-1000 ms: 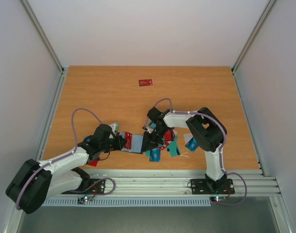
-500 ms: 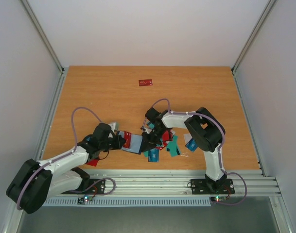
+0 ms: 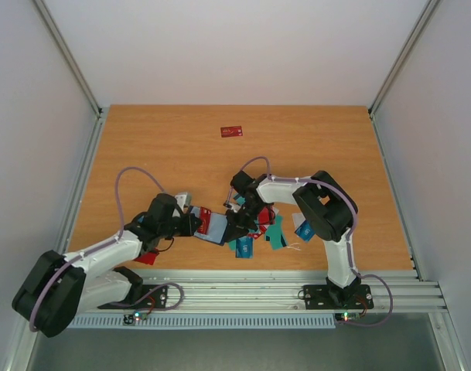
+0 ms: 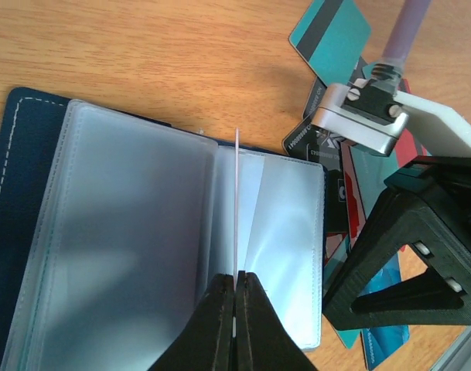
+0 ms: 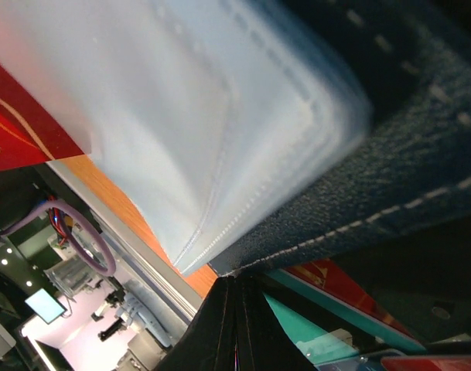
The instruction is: Put the credit cards into the card holder
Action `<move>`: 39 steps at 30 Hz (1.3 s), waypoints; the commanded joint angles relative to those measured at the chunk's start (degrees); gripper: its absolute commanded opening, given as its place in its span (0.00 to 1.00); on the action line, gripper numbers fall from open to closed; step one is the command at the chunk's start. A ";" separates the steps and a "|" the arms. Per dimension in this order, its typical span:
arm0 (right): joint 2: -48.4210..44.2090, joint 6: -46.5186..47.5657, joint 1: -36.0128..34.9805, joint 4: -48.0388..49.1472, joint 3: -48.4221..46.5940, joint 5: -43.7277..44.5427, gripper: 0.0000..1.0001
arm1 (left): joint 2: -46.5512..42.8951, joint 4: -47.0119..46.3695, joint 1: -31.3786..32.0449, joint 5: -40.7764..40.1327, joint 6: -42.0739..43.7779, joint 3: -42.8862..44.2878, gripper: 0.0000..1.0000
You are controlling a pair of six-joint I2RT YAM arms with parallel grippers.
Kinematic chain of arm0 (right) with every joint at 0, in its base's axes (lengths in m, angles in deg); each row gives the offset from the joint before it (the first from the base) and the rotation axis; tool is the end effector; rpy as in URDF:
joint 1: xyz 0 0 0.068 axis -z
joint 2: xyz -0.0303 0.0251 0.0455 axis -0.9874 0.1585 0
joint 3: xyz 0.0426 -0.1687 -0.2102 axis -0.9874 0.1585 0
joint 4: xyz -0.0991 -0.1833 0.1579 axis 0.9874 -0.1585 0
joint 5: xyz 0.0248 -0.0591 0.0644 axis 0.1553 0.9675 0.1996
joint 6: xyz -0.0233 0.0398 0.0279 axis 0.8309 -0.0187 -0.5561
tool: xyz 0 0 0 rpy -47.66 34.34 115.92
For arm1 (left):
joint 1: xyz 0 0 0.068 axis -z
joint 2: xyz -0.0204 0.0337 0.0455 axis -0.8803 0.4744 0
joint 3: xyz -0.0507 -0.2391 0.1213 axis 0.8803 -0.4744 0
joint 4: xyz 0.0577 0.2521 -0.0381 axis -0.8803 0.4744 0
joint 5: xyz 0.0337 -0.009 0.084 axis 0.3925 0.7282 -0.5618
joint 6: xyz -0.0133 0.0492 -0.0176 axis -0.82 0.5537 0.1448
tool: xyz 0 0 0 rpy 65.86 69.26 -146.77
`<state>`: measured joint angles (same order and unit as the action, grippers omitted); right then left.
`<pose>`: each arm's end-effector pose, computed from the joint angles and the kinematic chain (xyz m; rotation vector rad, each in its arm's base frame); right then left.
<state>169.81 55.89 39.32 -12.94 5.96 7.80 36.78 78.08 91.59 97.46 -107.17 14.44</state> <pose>0.2464 0.2537 0.1078 0.9562 -2.4880 -1.1205 0.1661 -0.1079 0.1453 0.0994 2.4820 -0.8657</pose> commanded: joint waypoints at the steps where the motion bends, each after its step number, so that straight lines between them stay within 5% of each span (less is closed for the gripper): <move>1: 4.89 -3.12 -1.00 -3.36 1.43 2.79 0.02 | -3.05 -0.83 0.06 -2.08 2.15 -0.60 0.00; 16: 4.09 -3.03 -1.04 -4.06 1.79 3.39 0.02 | 7.89 -7.40 -0.38 2.61 4.42 3.05 0.00; 39: 1.86 -6.23 0.90 1.44 0.96 4.16 0.06 | -5.19 10.14 -0.29 -1.66 -7.41 -2.62 0.00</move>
<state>168.63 52.75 39.21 -9.82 7.51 8.33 33.13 83.08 91.02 98.66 -112.16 13.09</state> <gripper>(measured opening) 0.065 0.021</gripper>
